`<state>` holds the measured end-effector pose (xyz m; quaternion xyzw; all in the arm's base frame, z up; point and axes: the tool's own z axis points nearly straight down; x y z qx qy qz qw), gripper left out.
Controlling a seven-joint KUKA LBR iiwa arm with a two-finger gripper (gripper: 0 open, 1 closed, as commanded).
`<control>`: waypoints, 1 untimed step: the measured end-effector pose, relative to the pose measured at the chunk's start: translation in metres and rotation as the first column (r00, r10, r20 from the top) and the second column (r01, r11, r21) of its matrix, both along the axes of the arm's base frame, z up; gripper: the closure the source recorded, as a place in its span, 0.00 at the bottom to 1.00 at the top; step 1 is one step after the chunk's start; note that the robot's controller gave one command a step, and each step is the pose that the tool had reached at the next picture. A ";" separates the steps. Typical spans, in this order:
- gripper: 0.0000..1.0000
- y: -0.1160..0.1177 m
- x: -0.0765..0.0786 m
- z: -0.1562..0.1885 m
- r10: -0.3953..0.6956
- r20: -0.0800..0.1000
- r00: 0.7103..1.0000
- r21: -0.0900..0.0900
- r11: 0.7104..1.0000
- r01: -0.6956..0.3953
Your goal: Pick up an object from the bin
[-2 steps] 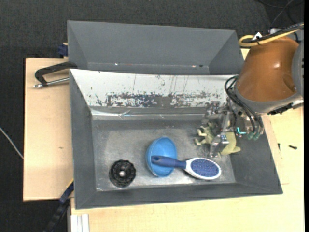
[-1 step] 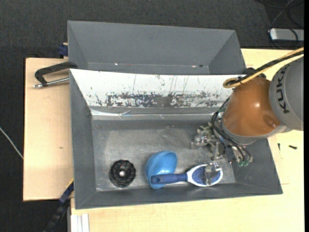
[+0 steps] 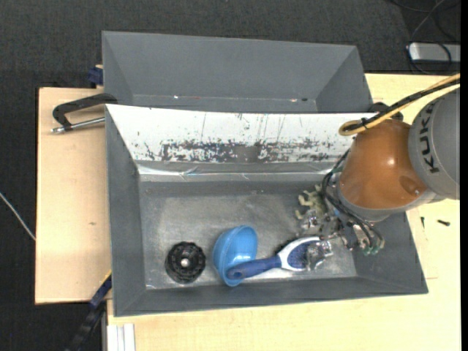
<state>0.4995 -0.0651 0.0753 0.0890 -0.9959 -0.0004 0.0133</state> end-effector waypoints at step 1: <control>1.00 -0.027 0.020 0.136 0.319 0.037 0.947 -0.004 0.948 -0.319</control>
Offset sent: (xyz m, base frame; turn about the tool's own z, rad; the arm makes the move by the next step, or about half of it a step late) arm 0.0179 -0.0267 0.1322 -0.3272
